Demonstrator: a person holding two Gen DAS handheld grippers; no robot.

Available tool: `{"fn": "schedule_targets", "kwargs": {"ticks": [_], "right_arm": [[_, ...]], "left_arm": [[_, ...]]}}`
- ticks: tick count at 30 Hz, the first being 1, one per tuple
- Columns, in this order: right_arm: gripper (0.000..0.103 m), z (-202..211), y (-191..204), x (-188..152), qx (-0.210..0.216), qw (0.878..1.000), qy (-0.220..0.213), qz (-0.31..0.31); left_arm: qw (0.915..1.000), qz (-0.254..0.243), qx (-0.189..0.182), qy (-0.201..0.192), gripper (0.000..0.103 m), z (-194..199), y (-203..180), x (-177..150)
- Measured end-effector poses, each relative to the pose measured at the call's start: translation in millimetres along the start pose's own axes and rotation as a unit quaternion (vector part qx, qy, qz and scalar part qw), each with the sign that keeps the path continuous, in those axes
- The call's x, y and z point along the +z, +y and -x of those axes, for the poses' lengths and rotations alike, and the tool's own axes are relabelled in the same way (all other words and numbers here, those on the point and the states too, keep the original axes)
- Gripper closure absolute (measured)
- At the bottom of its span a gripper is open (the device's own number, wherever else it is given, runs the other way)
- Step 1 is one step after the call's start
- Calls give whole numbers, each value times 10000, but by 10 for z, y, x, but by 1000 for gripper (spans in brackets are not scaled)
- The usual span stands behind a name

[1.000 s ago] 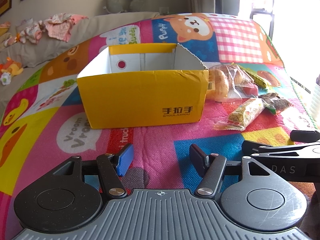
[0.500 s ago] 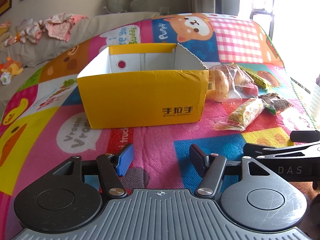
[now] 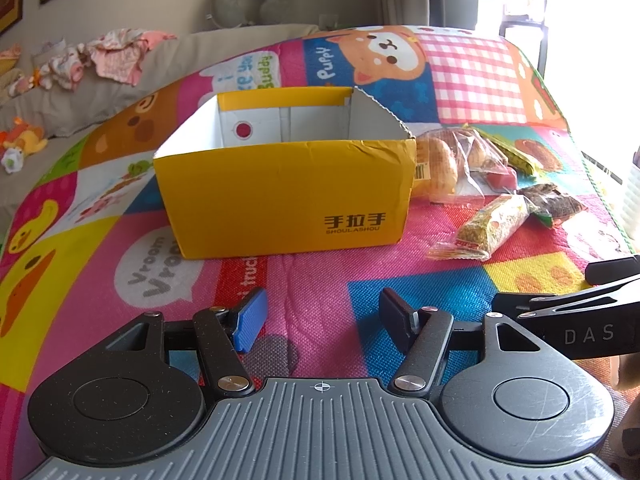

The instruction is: Organize objects

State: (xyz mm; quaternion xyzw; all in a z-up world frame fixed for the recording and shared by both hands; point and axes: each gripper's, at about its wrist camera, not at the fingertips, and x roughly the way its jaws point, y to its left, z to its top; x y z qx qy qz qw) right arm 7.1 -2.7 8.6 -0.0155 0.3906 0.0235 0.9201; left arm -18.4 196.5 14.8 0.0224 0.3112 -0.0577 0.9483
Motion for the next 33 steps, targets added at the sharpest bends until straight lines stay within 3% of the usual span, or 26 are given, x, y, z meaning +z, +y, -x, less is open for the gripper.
{"fn": "schedule_targets", "kwargs": {"ticks": [9,12,15,19,21,24,28,33], "right_arm": [[0,38,-28,33,204,9994,217,152],[0,115,-53,40,401,9985,320,169],[0,321,-69,88,440,9987,-23,268],[0,700,-151,264,322,9946,-973,190],[0,853,-226,368,259,9899,-1396,-13],[0,972,-339,574,397,9866,-1579,-85],[0,989,-451,824,544,9884,-1415,-20],[0,917,-611,1078,449,9916,-1207,-78]], "left_arm": [[9996,143,-110,215,38,151,136,32],[9996,230,-139,85,38,286,263,172],[9993,288,-108,-197,38,393,440,446],[9980,570,57,-271,38,328,784,888],[9974,703,149,-76,38,172,945,1060],[9949,951,130,315,40,-109,1125,1187],[9881,1254,-383,799,40,-470,1241,1227],[9850,1139,-467,1209,40,-852,1198,1244]]}}
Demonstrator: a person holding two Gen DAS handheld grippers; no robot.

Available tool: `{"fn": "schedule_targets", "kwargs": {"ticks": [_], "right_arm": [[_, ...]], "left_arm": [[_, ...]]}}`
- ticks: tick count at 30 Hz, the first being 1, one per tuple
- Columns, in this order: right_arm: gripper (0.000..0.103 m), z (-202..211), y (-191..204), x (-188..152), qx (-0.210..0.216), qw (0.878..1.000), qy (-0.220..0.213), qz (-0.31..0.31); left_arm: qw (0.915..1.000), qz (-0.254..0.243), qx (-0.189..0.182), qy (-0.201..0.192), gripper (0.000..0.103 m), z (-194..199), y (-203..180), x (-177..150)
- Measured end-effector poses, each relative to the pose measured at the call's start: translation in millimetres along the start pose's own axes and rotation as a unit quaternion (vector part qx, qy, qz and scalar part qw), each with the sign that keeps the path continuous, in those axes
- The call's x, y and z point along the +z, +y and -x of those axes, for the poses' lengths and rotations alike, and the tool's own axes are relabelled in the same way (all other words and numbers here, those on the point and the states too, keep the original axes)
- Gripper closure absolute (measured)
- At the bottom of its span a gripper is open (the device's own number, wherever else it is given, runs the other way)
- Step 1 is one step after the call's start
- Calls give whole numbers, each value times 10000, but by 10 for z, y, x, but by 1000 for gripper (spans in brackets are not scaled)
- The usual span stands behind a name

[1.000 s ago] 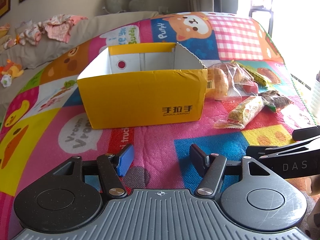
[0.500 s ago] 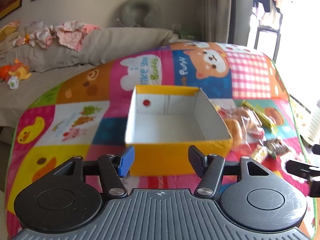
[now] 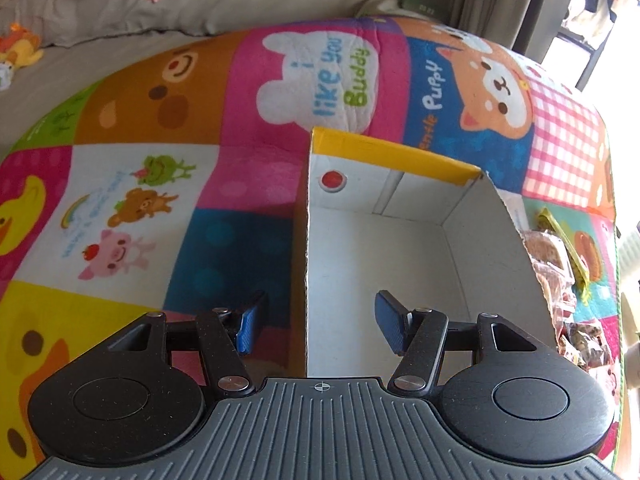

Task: Organize objects
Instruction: 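Grip the yellow box wall with the left tool while the right tool approaches the snacks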

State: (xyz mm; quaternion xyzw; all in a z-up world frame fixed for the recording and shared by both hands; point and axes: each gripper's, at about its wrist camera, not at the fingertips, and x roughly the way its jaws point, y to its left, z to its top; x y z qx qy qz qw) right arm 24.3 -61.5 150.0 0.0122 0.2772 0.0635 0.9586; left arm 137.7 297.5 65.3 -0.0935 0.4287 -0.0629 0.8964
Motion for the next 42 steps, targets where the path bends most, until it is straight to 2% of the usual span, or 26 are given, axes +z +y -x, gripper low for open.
{"fn": "schedule_targets", "kwargs": {"ticks": [1,3,4,5,7,10,16,18,20,23,26,28,30,35,36,39,42], "right_arm": [[0,-19,-39,35,-55,10000,17,-24],[0,-46,-102,69,-155,9999,18,-30],[0,-67,-125,70,-195,9998,29,-11],[0,-96,-143,60,-228,9997,63,15],[0,-179,-167,9,-213,9995,211,42],[0,-361,-176,-109,-118,9982,586,1],[0,-701,-49,-501,535,9857,1415,-741],[11,-809,42,-571,602,9826,1543,-839],[15,-946,108,-594,655,9794,1672,-926],[16,-1171,186,-582,383,9787,1788,-931],[27,-1330,243,-593,166,9776,1927,-831],[29,-1321,262,-602,155,9786,1919,-727],[38,-1275,225,-593,248,9783,1952,-657],[47,-1077,51,-591,273,9772,2027,-577],[52,-1037,16,-587,261,9776,2005,-590],[58,-932,-37,-551,198,9820,1812,-489],[61,-871,-6,-502,250,9873,1547,-267]], "left_arm": [[10000,-12,-18,15,42,-32,1,19],[9999,-31,110,-58,70,-78,-2,70],[9996,-56,260,-46,93,-103,-6,91],[9990,-45,440,45,92,-134,-8,102],[9993,62,269,248,91,-194,28,109],[9994,-42,279,189,92,-205,16,41],[9994,-17,277,203,93,-186,12,-25],[9994,43,258,217,93,-181,9,-17],[9995,60,222,216,93,-186,-1,-20],[9995,123,197,202,93,-181,-11,-33],[9996,124,149,228,93,-161,-22,-58],[9996,130,137,228,92,-142,-20,-80],[9995,196,117,226,92,-123,-5,-101],[9992,323,92,205,92,-85,15,-150],[9992,336,88,209,92,-81,11,-154],[9990,376,76,226,92,-68,1,-173],[9987,453,52,244,91,-48,14,-194]]}}
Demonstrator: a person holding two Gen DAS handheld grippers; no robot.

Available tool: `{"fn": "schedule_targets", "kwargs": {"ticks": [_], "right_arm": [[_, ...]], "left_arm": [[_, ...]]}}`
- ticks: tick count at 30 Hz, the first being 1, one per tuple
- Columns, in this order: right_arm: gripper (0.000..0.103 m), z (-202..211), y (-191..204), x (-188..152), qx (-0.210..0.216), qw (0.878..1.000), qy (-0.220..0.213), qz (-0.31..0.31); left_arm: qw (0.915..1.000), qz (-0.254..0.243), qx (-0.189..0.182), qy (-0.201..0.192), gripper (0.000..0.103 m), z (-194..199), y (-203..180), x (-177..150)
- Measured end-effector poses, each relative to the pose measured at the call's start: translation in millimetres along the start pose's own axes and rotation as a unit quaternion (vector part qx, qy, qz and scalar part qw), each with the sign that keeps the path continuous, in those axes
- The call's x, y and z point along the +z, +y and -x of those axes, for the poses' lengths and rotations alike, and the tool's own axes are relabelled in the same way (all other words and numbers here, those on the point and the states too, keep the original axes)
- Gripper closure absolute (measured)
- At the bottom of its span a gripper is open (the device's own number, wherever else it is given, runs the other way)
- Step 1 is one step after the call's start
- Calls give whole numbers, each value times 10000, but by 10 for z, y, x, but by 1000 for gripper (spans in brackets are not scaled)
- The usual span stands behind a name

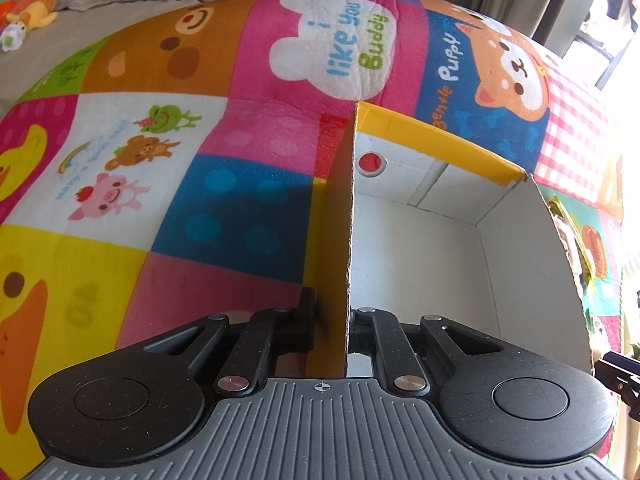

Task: Organize objects
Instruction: 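Grip the yellow box wall with the left tool while the right tool approaches the snacks, then grasp the bagged bread roll with the right tool and carry it into the box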

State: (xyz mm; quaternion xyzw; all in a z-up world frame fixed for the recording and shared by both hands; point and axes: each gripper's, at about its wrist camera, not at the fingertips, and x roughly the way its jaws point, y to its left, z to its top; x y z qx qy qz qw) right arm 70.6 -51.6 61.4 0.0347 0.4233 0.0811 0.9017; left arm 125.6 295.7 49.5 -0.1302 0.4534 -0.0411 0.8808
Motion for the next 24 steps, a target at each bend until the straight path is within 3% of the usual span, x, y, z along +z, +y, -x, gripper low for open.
{"fn": "schedule_targets", "kwargs": {"ticks": [1,5,8,10,13,19,24], "right_arm": [[60,12,13,11,28,10000,-31,64],[41,111,100,-1,186,9997,-110,-85],[26,331,435,-107,559,9939,-511,802],[26,374,661,-187,740,9859,-541,1401],[28,277,948,-237,465,9790,-594,1892],[36,-8,998,-15,165,9840,-715,1626],[32,68,733,55,684,9844,-675,1471]], "left_arm": [[10000,34,-11,4,91,10,14,-12],[9999,133,-22,-5,91,35,54,-39],[9999,157,-8,-17,91,33,47,-33],[9998,201,-24,-31,91,25,49,-29],[9995,298,-59,-46,91,-5,57,-3],[9993,362,-70,-114,91,-96,46,97],[9992,340,-132,-170,91,-115,101,124]]}}
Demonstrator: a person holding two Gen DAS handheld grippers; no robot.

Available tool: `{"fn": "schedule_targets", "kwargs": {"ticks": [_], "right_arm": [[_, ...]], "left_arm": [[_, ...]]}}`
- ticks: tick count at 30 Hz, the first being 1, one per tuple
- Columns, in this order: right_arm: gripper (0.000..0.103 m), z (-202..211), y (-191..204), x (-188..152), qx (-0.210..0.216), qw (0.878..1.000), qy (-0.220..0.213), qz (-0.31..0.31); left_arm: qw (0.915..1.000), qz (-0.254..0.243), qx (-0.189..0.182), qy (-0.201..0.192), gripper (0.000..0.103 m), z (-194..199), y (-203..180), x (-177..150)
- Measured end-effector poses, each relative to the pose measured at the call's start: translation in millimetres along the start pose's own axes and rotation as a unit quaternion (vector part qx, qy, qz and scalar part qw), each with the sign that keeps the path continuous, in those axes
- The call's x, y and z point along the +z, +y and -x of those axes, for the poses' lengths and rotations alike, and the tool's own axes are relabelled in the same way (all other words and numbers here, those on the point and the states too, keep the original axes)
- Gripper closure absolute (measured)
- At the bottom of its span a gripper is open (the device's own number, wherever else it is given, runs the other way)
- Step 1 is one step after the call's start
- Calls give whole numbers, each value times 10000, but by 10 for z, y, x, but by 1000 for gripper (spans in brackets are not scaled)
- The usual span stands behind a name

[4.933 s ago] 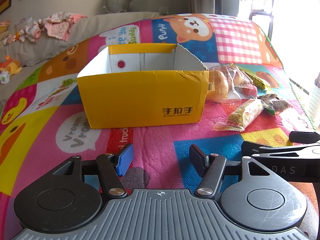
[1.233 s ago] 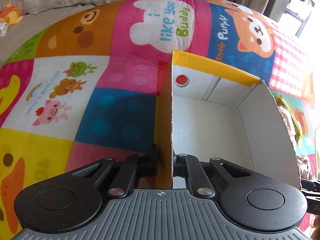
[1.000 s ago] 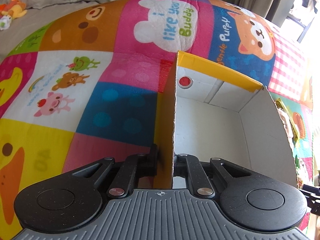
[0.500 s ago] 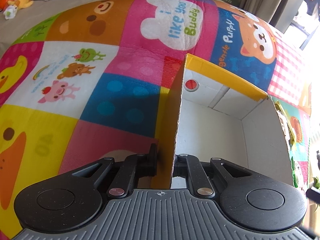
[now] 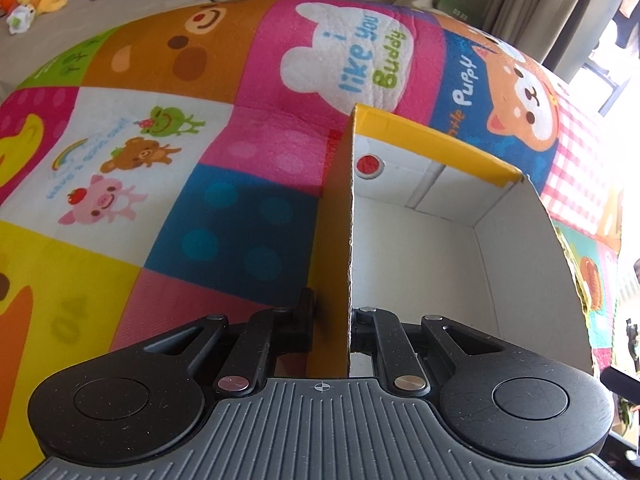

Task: Organize objects
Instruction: 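Grasp the bagged bread roll with the right tool and carry it into the box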

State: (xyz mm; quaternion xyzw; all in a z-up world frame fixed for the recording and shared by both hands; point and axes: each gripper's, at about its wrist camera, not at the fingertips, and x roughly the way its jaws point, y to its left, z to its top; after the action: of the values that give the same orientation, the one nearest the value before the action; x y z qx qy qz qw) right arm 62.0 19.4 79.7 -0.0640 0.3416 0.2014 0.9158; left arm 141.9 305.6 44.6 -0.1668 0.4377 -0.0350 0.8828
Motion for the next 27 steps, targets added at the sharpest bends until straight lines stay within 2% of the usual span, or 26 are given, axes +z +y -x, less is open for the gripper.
{"fn": "schedule_targets", "kwargs": {"ticks": [2,4,7,11,13,16,17,18,23,27], "right_arm": [[28,95,-159,-19,224,9994,-21,-275],[28,117,-341,-8,287,9970,17,-716],[28,11,-583,55,150,9894,54,-1443],[28,-402,-764,154,-159,9785,280,-2039],[35,-645,-829,176,-38,9726,504,-2271],[54,-782,-847,182,378,9645,680,-2522],[60,-753,-832,194,427,9647,682,-2508],[61,-705,-804,207,384,9667,698,-2434],[62,-140,-776,207,118,9753,447,-2161],[62,442,-810,194,219,9743,299,-2223]], "left_arm": [[10000,-1,9,-12,91,1,-7,-1],[10000,-27,45,-41,90,8,-31,-13],[10000,43,26,-37,90,9,-38,-19],[9999,100,73,-10,90,19,-53,-25],[9999,96,104,-12,90,23,-63,-30],[9999,118,116,5,90,27,-63,-31],[9999,107,124,6,90,27,-65,-30],[9999,96,128,3,90,28,-69,-31],[9999,61,109,-25,90,43,-70,-60],[9999,40,108,-50,90,48,-80,-73]]}}
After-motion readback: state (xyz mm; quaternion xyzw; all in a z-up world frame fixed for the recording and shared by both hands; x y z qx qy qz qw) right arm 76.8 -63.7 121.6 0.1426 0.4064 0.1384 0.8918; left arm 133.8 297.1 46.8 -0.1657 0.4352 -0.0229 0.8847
